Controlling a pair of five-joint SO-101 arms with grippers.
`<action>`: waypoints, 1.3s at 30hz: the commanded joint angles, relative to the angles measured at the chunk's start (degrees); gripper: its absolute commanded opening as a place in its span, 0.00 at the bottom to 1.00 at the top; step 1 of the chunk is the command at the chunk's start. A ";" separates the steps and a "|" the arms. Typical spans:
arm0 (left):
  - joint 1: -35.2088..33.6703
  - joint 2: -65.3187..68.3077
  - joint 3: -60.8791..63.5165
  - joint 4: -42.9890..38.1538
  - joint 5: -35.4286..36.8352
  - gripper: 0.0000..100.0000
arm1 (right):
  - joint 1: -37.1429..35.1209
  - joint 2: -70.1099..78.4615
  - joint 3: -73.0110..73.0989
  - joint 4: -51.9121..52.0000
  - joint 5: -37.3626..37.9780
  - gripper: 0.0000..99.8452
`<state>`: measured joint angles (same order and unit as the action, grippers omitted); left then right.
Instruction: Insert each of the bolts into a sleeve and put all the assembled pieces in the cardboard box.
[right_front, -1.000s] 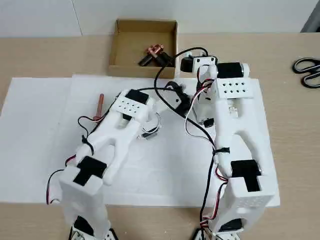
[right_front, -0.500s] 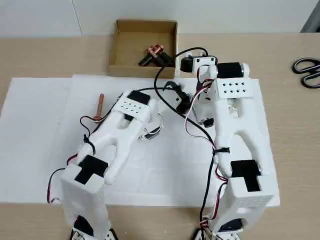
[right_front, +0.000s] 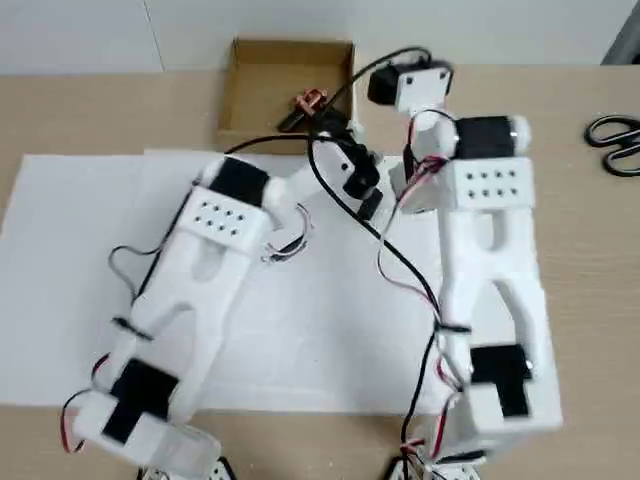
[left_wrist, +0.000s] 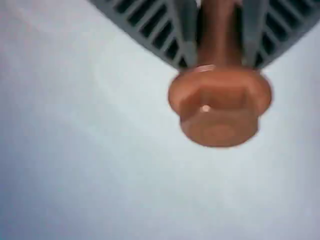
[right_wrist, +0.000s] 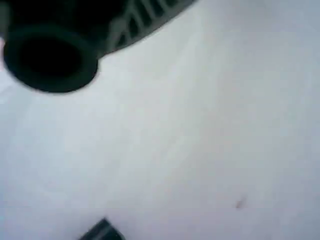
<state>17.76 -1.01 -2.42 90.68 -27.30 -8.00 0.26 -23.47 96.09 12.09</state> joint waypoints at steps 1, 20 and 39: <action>-1.76 -9.23 -2.77 3.34 0.70 0.01 | 0.13 -14.29 -3.25 0.31 0.09 0.00; -2.99 -29.45 -2.42 -1.85 18.64 0.01 | 0.04 -55.34 32.62 -2.24 0.35 0.00; 11.69 -18.99 -2.33 -24.18 54.24 0.01 | -0.04 -95.25 91.34 -39.34 -12.13 0.00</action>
<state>28.04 -22.02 -2.42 70.64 25.89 -8.18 -89.41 61.80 60.22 0.75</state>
